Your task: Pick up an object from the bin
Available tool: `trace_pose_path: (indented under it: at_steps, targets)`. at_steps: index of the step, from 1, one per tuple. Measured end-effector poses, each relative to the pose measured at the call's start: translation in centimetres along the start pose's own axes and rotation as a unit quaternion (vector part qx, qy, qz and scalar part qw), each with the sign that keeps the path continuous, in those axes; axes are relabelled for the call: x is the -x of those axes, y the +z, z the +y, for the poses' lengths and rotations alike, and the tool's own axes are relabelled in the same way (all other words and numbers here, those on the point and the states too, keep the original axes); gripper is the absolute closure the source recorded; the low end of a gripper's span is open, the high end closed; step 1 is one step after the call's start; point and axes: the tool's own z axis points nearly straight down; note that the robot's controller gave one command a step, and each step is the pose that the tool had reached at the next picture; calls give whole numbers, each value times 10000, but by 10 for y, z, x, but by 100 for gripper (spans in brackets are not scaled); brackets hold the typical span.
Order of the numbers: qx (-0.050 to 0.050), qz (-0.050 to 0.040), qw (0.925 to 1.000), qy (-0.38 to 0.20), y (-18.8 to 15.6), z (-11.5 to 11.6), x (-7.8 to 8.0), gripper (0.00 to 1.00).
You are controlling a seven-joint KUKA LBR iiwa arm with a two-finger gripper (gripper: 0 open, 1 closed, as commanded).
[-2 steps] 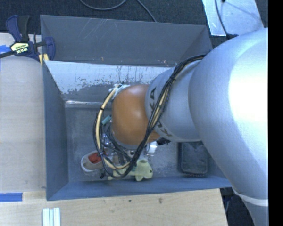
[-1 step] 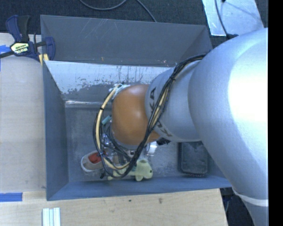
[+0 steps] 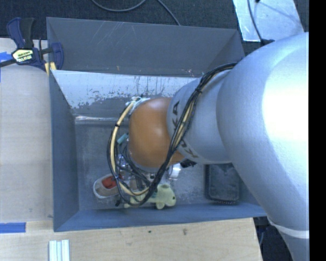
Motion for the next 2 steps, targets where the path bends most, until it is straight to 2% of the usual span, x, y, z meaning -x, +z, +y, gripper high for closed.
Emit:
trace_pose_path:
  at_steps: [2]
  targets:
    - [0, 0, 10000, 1, 0, 0, 0, 100]
